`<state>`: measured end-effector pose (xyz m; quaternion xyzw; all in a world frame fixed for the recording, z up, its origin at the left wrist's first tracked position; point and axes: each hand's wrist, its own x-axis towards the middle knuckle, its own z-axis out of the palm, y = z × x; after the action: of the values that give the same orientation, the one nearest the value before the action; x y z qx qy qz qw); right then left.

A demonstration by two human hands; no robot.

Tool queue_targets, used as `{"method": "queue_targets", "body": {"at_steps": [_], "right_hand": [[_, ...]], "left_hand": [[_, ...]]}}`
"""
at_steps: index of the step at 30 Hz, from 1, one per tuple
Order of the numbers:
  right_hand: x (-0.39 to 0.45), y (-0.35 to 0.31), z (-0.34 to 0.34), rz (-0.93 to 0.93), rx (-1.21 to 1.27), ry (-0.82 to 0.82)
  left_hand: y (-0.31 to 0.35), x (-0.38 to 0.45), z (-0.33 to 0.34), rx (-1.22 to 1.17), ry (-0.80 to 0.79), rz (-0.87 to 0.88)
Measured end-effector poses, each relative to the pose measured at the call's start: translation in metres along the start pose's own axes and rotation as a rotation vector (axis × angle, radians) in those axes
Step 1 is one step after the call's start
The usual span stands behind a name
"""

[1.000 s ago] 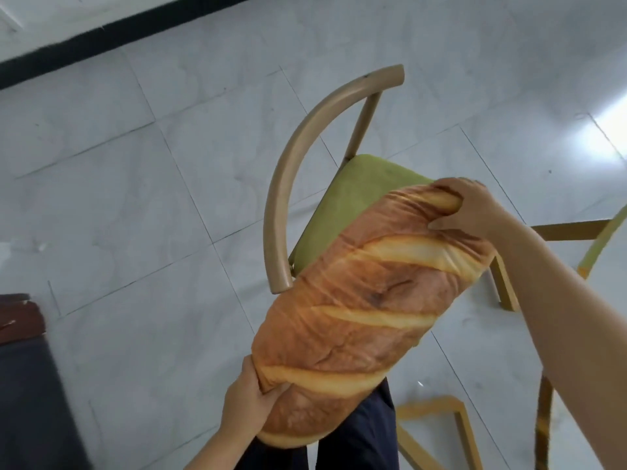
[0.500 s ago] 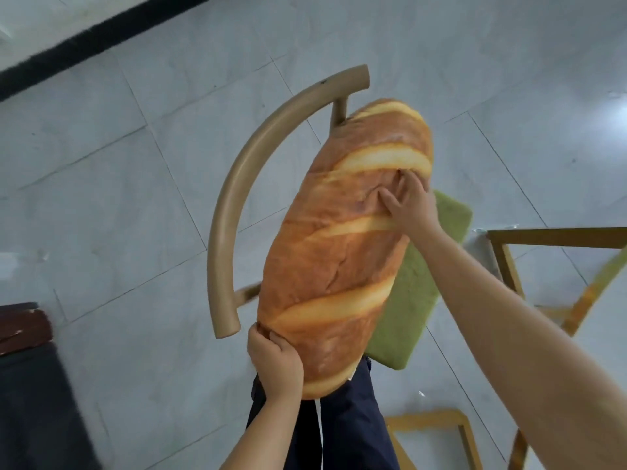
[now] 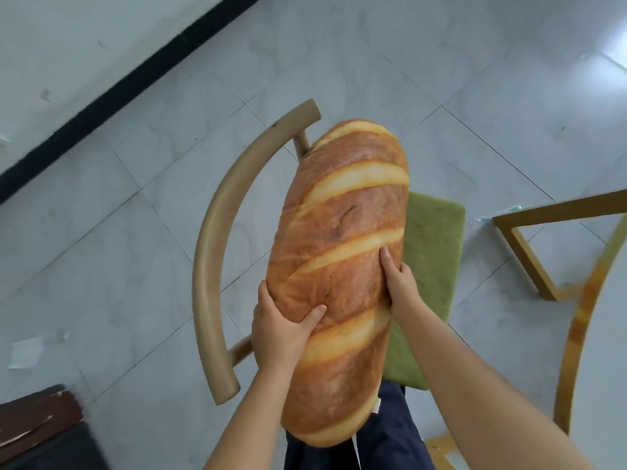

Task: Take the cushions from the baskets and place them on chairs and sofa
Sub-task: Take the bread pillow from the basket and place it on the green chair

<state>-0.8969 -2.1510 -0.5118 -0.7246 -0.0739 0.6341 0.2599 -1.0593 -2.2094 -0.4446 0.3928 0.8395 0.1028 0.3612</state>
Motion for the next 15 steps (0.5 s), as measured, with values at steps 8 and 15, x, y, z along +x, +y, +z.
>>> {"method": "queue_targets", "body": {"at_steps": [8,15], "right_hand": [[-0.004,0.020,0.018,-0.118,-0.046,0.119],[-0.008,-0.010,0.013,-0.367,-0.415,0.247]], "left_hand": [[-0.013,0.003,-0.001,0.088,0.072,0.051],[-0.010,0.006,0.007,0.360,0.041,0.068]]}}
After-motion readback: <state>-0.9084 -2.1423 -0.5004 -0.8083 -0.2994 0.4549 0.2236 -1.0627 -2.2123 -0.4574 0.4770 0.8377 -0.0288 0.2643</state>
